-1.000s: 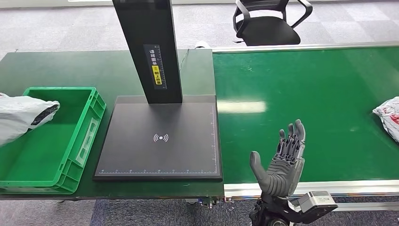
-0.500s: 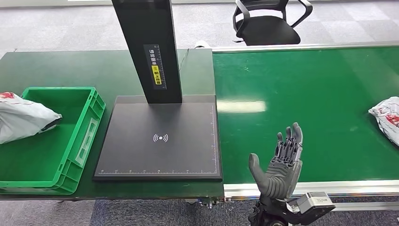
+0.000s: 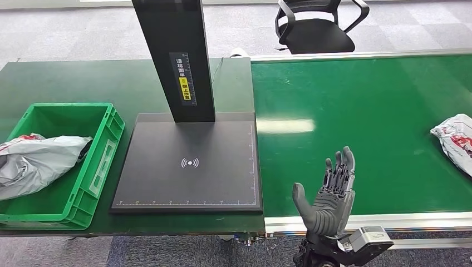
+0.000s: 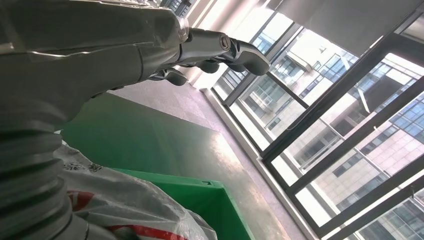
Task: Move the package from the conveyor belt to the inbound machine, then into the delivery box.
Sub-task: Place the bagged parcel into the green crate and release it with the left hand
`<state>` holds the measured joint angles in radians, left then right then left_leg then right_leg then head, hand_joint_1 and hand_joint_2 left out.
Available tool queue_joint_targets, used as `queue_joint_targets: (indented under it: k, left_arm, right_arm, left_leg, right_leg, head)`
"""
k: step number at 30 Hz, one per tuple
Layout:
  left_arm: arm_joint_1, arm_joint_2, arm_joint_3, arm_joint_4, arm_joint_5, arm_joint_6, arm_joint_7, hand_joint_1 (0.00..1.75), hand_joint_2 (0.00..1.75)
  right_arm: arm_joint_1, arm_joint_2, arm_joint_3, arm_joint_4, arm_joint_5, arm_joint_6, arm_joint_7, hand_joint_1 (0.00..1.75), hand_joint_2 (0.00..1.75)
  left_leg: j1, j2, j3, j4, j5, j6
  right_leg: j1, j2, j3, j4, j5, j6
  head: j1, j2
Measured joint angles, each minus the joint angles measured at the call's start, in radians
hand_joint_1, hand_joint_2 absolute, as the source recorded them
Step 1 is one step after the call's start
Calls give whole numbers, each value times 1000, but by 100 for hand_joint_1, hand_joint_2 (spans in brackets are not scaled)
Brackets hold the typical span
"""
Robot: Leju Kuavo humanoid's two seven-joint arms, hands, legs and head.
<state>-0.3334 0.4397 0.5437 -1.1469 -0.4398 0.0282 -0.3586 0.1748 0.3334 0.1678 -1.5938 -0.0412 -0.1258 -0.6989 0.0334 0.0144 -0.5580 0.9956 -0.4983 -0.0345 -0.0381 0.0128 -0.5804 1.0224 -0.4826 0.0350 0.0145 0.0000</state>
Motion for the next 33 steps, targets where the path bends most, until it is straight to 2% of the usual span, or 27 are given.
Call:
queue_joint_targets:
  k: [6,10,12,15,20,25,31,33]
  left_arm:
    - [19,-6,7,-28,12,-1,-2,0,175]
    - [107,-40,56,-140,137,-3,-56,0,175]
    - [188,-91,94,-253,201,-11,-98,0,175]
    - [322,-199,121,-438,200,-24,-138,0,175]
    - [464,-351,92,-634,121,-25,-148,0,175]
    - [552,-447,7,-734,51,-29,-162,0,175]
    - [592,-513,-159,-766,17,-26,-173,0,175]
    - [581,-523,-242,-743,17,-36,-169,0,175]
  right_arm:
    - [-1,0,0,4,0,2,0,0,175]
    - [-9,0,-3,14,-1,7,0,0,175]
    - [-15,1,-6,21,-2,8,0,0,175]
    - [-24,2,-9,29,-3,12,0,0,175]
    - [-38,5,-13,42,-4,13,0,0,175]
    - [-42,7,-27,48,-15,10,0,0,175]
    - [-31,10,-51,30,0,-8,0,0,175]
    - [-23,10,-54,25,18,-22,2,0,87]
  left_leg:
    - [0,0,0,0,0,0]
    - [0,6,0,0,-1,-1]
    - [-1,7,1,0,-3,-1]
    - [-2,7,1,0,-5,0]
    - [-2,4,2,0,-5,1]
    - [-1,4,5,0,-5,1]
    - [-1,2,6,0,-5,1]
    - [-2,2,6,0,-5,1]
  right_leg:
    - [0,0,1,0,0,0]
    - [0,5,0,0,0,0]
    - [-1,7,0,-1,0,0]
    - [-2,6,0,-2,-1,2]
    - [-2,5,2,-3,-2,2]
    - [-2,5,4,-3,-2,2]
    - [-2,3,5,-3,-2,2]
    - [-2,3,6,-3,-2,2]
  head:
    - [0,0]
    - [0,0]
    - [0,0]
    - [0,0]
    - [0,0]
    - [0,0]
    - [0,0]
    - [0,0]
